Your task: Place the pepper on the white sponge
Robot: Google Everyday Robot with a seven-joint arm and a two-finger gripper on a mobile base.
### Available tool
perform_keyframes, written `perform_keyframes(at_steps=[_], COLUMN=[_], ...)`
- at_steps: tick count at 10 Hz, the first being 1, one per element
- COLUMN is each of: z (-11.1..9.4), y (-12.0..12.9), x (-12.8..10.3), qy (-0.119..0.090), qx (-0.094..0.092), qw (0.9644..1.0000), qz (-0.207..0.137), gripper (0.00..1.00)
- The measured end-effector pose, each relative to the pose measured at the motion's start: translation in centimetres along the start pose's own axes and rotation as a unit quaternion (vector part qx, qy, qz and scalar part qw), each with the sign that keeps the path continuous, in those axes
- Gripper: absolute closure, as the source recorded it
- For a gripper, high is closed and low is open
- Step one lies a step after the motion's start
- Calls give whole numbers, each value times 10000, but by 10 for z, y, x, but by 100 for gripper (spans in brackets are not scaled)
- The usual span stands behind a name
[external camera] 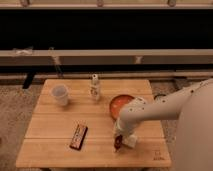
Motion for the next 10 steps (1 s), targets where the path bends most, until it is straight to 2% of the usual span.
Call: perform_keyframes(at_steps=[1,2,10], z=[0,0,1], y=[0,0,-1], x=[0,0,0], qy=[0,0,7], qx=[1,1,3], qw=[10000,10000,10000], qz=[2,0,4], gripper=[21,20,20])
